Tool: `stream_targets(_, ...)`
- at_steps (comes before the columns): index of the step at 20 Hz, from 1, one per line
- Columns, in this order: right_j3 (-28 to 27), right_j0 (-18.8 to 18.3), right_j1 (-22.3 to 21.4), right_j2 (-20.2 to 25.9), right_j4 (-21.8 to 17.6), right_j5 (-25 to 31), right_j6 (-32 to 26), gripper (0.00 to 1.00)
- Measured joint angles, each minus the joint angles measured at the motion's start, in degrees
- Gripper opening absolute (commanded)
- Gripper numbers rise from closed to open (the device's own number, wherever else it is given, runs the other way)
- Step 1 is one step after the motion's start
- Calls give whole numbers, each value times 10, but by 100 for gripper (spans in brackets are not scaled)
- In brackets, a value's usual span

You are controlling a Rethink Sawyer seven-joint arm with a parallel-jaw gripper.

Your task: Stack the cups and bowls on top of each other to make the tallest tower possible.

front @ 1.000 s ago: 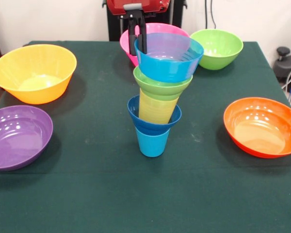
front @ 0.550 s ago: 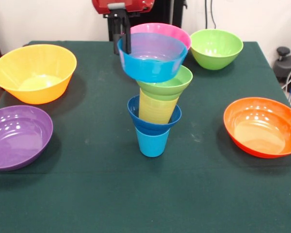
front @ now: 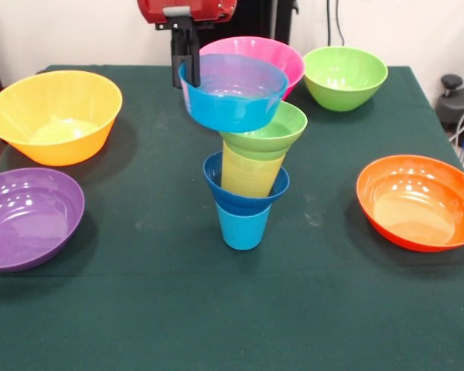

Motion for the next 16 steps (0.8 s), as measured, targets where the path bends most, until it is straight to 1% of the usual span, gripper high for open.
stream_targets(9, 0, 9, 0, 0, -1, -28, 0, 0)
stream_targets(16, 1, 14, 0, 0, -1, -29, 0, 0)
